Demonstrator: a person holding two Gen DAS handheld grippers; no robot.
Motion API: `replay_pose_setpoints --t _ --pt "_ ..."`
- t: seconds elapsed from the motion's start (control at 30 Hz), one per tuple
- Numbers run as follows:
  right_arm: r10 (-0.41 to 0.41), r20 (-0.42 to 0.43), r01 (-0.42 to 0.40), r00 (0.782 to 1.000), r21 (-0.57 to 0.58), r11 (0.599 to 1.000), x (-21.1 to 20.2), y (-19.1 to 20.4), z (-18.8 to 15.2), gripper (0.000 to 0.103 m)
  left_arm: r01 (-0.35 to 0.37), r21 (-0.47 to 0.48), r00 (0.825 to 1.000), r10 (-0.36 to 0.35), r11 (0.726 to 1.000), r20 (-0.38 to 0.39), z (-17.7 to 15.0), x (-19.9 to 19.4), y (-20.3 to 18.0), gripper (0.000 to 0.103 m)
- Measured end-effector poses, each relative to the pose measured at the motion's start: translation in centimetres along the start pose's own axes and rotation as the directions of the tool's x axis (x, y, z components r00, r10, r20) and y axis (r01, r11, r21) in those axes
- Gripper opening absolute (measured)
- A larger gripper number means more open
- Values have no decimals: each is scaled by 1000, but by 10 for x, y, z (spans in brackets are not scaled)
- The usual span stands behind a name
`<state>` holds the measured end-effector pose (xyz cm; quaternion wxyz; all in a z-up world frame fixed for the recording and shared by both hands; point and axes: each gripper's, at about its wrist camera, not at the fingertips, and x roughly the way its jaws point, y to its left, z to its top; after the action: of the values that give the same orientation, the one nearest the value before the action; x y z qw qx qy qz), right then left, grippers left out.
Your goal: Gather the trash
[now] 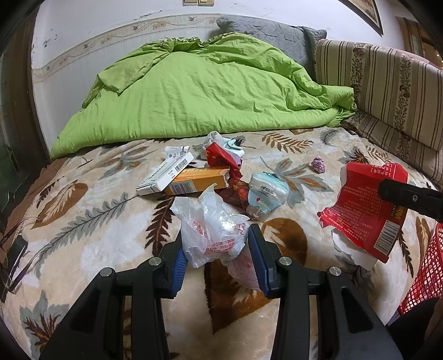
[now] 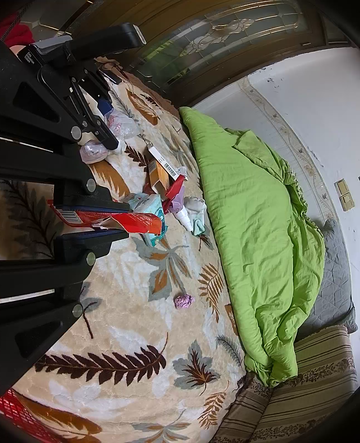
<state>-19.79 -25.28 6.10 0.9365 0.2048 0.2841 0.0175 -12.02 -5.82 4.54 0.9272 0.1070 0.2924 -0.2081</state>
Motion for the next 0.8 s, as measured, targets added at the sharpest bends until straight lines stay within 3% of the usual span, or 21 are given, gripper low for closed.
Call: replay_pose_setpoints --t 0.8 --pt "2 -1 -2 1000 1 1000 -1 0 0 12 52 -31 999 -52 998 0 1 -2 -7 40"
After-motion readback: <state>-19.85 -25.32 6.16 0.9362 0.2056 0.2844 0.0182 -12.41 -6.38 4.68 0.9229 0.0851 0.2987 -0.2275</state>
